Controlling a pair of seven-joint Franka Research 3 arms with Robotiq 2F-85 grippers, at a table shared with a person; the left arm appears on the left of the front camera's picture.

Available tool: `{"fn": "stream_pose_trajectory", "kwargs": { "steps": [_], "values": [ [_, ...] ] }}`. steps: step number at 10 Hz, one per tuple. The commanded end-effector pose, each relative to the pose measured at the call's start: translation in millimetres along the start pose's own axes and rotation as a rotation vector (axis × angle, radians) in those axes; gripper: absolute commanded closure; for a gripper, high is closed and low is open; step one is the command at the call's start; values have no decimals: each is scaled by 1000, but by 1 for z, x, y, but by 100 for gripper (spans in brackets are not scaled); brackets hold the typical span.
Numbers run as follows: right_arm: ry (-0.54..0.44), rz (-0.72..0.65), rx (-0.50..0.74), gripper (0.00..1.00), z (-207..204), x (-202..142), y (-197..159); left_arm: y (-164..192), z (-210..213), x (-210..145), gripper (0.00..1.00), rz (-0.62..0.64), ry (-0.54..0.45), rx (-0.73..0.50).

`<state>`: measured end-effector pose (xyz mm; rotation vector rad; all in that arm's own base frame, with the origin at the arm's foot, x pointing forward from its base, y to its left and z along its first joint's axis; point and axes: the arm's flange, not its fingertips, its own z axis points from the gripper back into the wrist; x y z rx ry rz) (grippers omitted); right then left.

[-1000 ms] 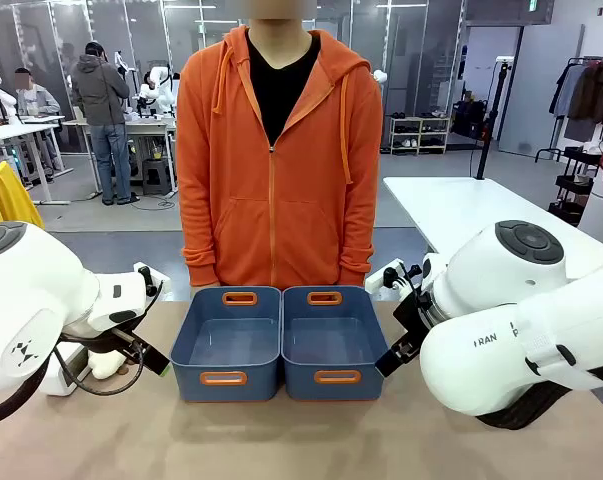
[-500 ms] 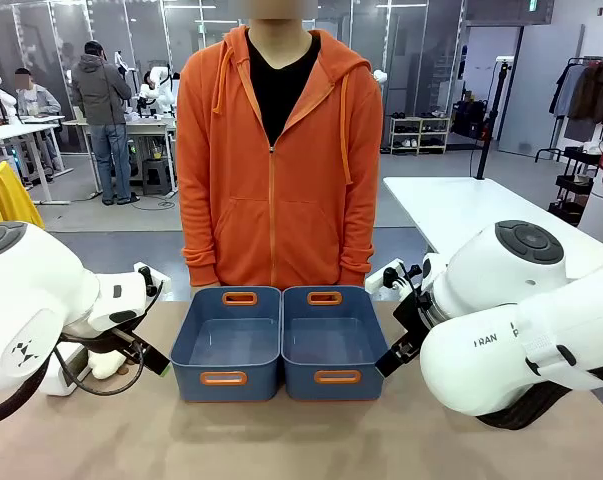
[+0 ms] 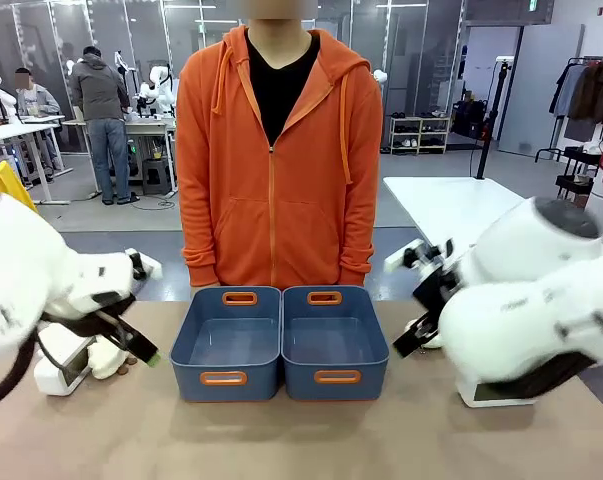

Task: Sort the digital clocks into the basket.
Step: Pick up the Digital clock from the table and place it into the empty Plastic storage basket.

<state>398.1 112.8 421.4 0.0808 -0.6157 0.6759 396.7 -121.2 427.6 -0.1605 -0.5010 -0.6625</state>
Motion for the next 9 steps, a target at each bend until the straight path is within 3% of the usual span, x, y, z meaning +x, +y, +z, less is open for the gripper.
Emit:
{"fn": "stream_pose_trajectory", "kwargs": {
  "steps": [1,3,5,7,8,9],
  "values": [
    [-39,74,86,0,69,-24,-65,48,86,-7,0,-26,14,-47],
    [-123,115,73,0,134,-60,-96,48,152,-34,0,-68,-165,-98],
    [-257,82,159,0,176,-107,-126,70,185,-76,0,1,-290,-116],
    [-361,107,210,0,195,-127,-139,78,195,-100,0,6,-371,-98],
    [-364,98,229,0,196,-128,-138,83,203,-106,0,48,-433,-107],
    [-366,87,230,0,194,-124,-132,85,201,-105,0,133,-415,-71]
  ]
}}
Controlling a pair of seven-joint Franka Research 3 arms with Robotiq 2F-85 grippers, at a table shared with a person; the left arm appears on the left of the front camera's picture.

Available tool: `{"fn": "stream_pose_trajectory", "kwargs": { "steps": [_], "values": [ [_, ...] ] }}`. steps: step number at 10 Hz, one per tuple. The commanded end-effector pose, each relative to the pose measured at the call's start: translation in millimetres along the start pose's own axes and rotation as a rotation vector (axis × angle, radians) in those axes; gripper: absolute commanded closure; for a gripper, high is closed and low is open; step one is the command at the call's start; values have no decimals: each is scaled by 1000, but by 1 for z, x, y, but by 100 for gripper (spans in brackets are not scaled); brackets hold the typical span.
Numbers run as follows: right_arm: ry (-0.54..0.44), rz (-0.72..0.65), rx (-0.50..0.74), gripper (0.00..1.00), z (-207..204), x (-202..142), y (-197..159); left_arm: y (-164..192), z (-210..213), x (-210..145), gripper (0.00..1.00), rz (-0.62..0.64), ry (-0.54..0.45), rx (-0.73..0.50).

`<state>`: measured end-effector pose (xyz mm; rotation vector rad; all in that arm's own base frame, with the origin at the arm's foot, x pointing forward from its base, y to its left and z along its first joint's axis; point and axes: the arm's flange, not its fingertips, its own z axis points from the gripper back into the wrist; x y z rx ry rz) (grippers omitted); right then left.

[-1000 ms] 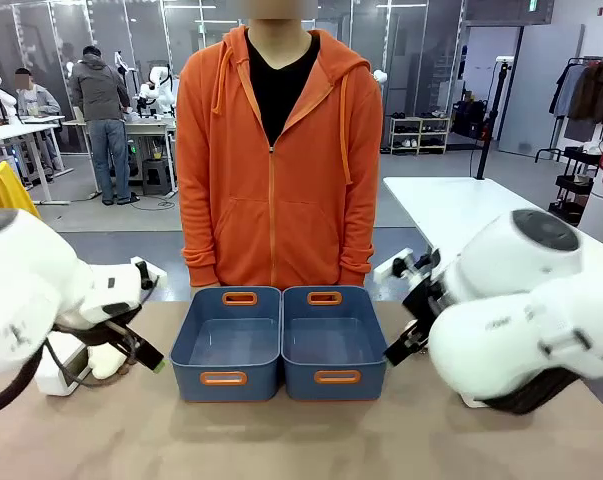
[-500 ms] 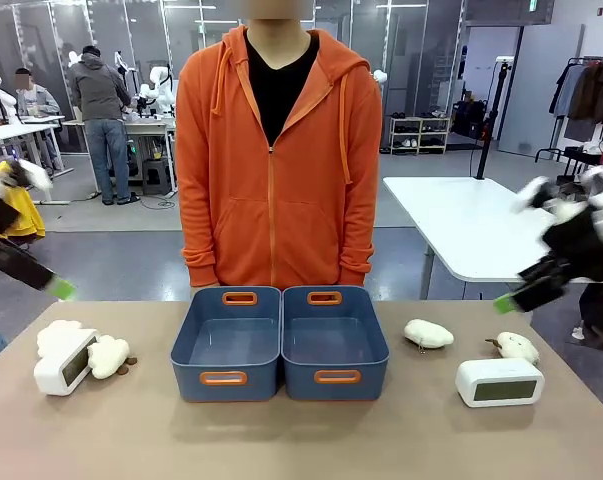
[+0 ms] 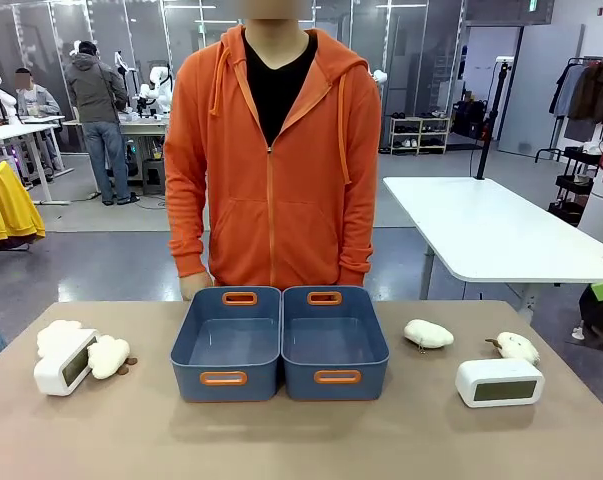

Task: Sort the digital clocks into the basket.
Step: Pick up the Digital clock from the table and place it into the empty Plastic storage basket.

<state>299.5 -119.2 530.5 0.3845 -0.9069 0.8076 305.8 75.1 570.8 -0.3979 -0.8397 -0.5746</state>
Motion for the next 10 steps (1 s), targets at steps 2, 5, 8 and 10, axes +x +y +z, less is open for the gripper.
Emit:
{"fn": "stream_pose_trajectory", "kwargs": {
  "steps": [2,5,8,10],
  "values": [
    [15,10,-21,0,2,0,-1,-6,-5,3,0,-30,25,-4],
    [15,10,-21,0,2,0,-1,-6,-5,3,0,-30,25,-4],
    [15,10,-21,0,2,0,-1,-6,-5,3,0,-30,25,-4],
    [15,10,-21,0,2,0,-1,-6,-5,3,0,-30,25,-4]
  ]
}}
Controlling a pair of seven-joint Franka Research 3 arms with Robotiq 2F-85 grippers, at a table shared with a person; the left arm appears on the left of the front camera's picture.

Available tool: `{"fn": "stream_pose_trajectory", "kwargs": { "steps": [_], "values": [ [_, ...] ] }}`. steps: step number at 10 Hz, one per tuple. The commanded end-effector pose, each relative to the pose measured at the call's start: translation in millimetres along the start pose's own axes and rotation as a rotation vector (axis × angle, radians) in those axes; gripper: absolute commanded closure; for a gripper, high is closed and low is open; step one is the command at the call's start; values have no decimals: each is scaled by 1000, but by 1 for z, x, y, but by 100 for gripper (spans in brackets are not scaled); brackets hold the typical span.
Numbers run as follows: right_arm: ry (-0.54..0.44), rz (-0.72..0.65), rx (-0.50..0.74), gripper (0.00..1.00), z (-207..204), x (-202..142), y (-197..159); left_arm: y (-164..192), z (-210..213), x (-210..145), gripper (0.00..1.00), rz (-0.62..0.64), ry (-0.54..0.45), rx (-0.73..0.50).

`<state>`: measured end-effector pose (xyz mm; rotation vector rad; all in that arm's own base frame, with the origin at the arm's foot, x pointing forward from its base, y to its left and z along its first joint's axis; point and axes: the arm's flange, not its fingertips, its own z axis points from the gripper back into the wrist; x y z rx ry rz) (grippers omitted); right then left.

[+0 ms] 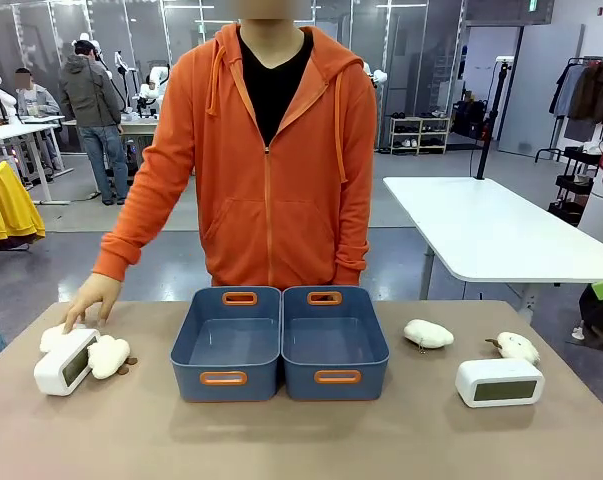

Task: Sort the digital clocks into the basket.
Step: Pick up the Digital clock from the table and place it into the empty Plastic storage basket.

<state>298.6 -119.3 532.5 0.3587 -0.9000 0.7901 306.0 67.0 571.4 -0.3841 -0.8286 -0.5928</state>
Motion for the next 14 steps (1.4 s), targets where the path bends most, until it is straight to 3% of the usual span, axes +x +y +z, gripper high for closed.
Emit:
{"fn": "stream_pose_trajectory", "kwargs": {
  "steps": [1,14],
  "values": [
    [0,17,5,0,0,-1,-2,0,-1,-1,0,-12,8,-6],
    [0,17,5,0,0,-1,-2,0,-1,-1,0,-12,8,-6]
  ]
}}
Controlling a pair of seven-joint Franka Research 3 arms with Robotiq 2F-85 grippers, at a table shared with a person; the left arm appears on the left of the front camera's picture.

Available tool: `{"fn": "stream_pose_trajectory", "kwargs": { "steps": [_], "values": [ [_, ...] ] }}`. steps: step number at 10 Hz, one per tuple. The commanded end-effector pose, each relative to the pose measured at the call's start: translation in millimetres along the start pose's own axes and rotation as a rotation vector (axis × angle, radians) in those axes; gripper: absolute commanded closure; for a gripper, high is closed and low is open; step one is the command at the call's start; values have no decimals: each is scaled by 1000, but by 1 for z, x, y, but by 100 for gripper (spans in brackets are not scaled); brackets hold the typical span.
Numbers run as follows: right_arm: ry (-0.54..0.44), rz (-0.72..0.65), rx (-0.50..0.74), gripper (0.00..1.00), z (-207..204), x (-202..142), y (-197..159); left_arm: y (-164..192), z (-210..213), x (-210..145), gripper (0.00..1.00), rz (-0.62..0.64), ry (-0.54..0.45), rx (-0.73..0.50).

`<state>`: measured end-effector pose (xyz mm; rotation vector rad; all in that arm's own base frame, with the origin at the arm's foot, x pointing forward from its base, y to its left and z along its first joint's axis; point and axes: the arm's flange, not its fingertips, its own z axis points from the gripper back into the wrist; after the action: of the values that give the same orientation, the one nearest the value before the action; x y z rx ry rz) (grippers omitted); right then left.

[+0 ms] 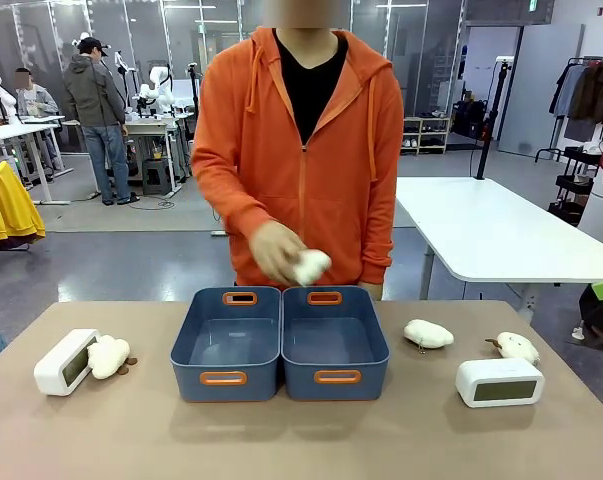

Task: Sort the digital clocks into the basket.
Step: Pick up the Digital clock from the table and place it into the empty Plastic storage basket.

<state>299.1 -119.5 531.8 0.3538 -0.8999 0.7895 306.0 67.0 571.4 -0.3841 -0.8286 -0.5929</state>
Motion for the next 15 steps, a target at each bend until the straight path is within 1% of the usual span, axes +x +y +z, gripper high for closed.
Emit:
{"fn": "stream_pose_trajectory", "kwargs": {
  "steps": [1,4,5,6,7,8,9,10,11,12,13,14,15],
  "values": [
    [-2,16,9,0,1,-1,-2,0,-1,-1,0,-12,8,-6],
    [0,1,0,0,0,0,0,0,-1,-1,0,-12,8,-6],
    [151,341,159,0,-11,12,-9,0,-1,-1,0,-12,8,-6],
    [205,632,345,0,-26,25,-24,0,-1,-1,0,-12,8,-6],
    [325,887,402,0,-43,34,-30,0,-1,-1,0,-12,8,-6],
    [505,1048,413,0,-77,43,-29,0,-1,-1,0,-12,8,-6],
    [524,1102,445,0,-120,48,-25,0,-1,-1,0,-12,8,-6],
    [562,1141,475,0,-160,40,-17,0,-1,-1,0,-12,8,-6],
    [617,1129,478,0,-184,32,-15,0,-1,-1,0,-12,8,-6],
    [687,1102,495,0,-204,23,-19,0,-1,-1,0,-12,8,-6],
    [705,1076,506,0,-217,15,-21,0,-1,-1,0,-12,8,-6],
    [739,1095,447,0,-228,7,-23,0,-1,-1,0,-12,8,-6],
    [758,1088,416,0,-237,1,-26,0,-1,-1,0,-12,8,-6]
  ]
}}
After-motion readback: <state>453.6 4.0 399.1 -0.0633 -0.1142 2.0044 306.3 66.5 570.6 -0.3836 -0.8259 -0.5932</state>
